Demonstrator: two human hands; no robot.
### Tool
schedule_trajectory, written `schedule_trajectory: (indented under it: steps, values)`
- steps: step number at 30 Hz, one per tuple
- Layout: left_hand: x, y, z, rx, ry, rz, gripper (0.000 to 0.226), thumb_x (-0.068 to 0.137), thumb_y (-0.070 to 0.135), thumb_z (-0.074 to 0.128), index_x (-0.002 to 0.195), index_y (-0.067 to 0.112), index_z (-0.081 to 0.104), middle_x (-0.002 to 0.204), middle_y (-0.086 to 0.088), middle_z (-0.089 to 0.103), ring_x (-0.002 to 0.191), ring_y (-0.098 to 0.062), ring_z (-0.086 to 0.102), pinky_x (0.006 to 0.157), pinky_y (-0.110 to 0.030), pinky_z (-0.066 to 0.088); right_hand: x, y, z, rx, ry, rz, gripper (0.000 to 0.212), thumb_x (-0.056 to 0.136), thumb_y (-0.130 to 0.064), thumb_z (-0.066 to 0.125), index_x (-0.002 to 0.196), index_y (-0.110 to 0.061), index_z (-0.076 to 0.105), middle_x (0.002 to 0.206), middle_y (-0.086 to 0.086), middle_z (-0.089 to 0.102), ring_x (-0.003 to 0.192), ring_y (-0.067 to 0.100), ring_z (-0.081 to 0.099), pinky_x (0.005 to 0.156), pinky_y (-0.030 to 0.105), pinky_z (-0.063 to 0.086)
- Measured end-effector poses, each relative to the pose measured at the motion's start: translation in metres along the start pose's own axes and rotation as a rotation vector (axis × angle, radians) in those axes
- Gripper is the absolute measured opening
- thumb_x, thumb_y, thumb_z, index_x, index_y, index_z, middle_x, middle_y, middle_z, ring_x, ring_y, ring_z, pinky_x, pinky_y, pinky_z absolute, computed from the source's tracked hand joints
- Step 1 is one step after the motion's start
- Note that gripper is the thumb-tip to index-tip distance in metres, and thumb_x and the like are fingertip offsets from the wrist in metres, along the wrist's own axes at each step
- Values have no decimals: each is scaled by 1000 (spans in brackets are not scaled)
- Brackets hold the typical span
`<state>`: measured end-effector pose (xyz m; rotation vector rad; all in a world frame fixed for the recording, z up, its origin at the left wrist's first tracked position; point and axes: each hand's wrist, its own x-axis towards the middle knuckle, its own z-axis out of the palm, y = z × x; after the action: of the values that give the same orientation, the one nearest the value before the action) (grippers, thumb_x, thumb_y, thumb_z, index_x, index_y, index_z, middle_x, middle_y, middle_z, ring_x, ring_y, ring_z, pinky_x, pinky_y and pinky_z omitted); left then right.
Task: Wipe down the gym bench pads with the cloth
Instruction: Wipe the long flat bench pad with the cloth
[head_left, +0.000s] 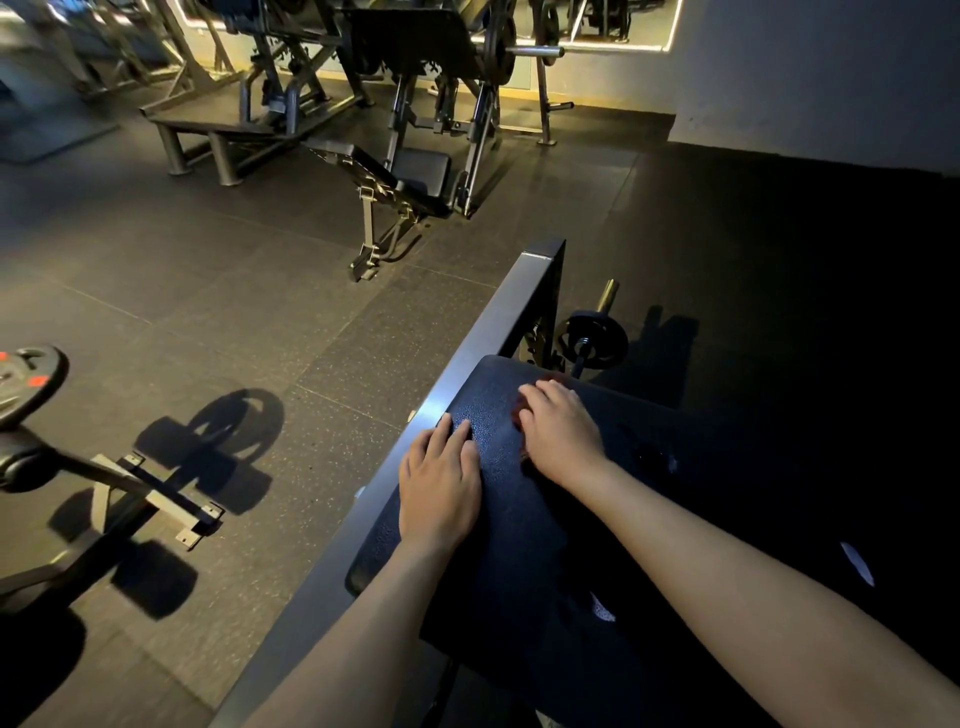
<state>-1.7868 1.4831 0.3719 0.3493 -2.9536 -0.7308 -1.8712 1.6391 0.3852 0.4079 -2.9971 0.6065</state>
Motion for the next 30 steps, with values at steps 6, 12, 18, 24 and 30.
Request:
schedule_trajectory:
  steps: [6, 12, 18, 24, 30]
  values:
    - [7, 7, -2, -43, -23, -82, 49, 106, 34, 27, 153, 34, 39, 163, 9, 29, 147, -18, 23, 121, -40, 16, -16, -20, 9, 114, -154, -346, 41, 101, -29, 50, 140, -18, 53, 146, 1, 48, 138, 22, 38, 117, 35, 26]
    - [17, 10, -1, -30, 16, -107, 45, 106, 41, 30, 148, 35, 46, 159, 14, 36, 138, -20, 30, 116, -41, 21, 33, 3, 4, 68, -29, -13, 37, 101, -27, 48, 135, -14, 54, 140, 7, 49, 136, 27, 38, 113, 36, 27]
    - [37, 14, -2, -162, 29, -150, 43, 107, 39, 31, 145, 36, 51, 150, 20, 46, 124, -19, 36, 112, -37, 24, 6, -16, 0, 94, -137, -339, 37, 105, -34, 41, 138, -23, 53, 146, -1, 47, 134, 21, 40, 110, 36, 33]
    - [51, 14, 6, -134, 54, -137, 43, 106, 40, 30, 141, 35, 54, 145, 22, 50, 118, -19, 35, 107, -37, 29, 59, -1, 7, 100, -64, -64, 33, 104, -28, 42, 130, -17, 59, 137, 3, 53, 133, 23, 43, 111, 36, 32]
    - [54, 14, 5, -294, 85, -191, 36, 104, 37, 31, 118, 34, 63, 116, 10, 66, 105, -17, 38, 96, -36, 35, 66, -15, 5, 155, -240, -309, 30, 104, -29, 45, 127, -23, 63, 137, -5, 55, 131, 15, 42, 109, 33, 34]
